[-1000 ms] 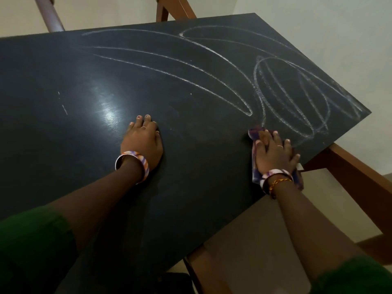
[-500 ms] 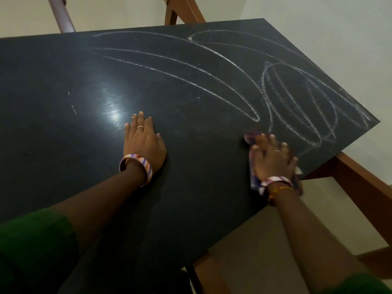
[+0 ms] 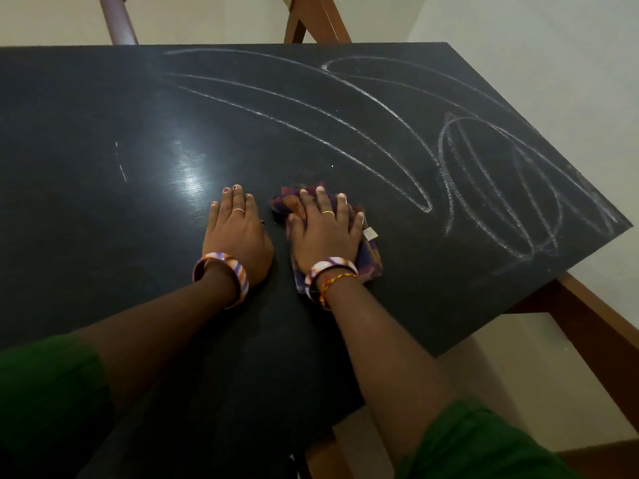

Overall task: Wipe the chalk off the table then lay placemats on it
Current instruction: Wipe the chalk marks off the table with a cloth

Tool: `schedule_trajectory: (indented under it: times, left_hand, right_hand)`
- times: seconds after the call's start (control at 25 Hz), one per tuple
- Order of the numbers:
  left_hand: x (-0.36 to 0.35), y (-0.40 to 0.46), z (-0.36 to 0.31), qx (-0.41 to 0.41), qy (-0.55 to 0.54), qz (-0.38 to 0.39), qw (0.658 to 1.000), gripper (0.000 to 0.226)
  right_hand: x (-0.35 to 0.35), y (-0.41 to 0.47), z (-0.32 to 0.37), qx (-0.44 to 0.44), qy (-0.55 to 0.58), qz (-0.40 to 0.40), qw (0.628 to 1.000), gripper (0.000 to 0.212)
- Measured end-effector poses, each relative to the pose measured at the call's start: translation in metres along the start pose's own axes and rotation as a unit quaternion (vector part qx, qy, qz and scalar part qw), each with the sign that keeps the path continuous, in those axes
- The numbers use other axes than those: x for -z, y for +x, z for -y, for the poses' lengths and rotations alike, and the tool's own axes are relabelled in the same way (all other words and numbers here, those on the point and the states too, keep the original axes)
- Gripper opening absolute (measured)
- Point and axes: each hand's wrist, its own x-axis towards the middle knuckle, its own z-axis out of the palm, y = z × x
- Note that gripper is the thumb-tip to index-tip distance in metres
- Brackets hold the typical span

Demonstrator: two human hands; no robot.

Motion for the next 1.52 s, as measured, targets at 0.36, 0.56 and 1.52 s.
schedule_trajectory:
  times: [0.36,0.56,1.52]
  left_hand:
    - [0.002,-0.002,-0.002,-0.009,0.023,0.008,1.000,0.057]
    - [0.002,-0.003,-0.004,-0.012,0.025,0.006,1.000,0.058]
    - [-0.053,-0.275,-0.160,-0.069,-0.229,0.060,0.969,0.028]
  right_hand:
    - [0.045,-0.081,-0.190,-0.385,0.097,-0.114,0.911,0.045]
    - [0.003,-0.108,-0.131,-0.403,0.171,-0.190,0.879,0.049]
    - [0.092,-0.255,-0.198,0.226,-0.210,0.103,0.946,0.047]
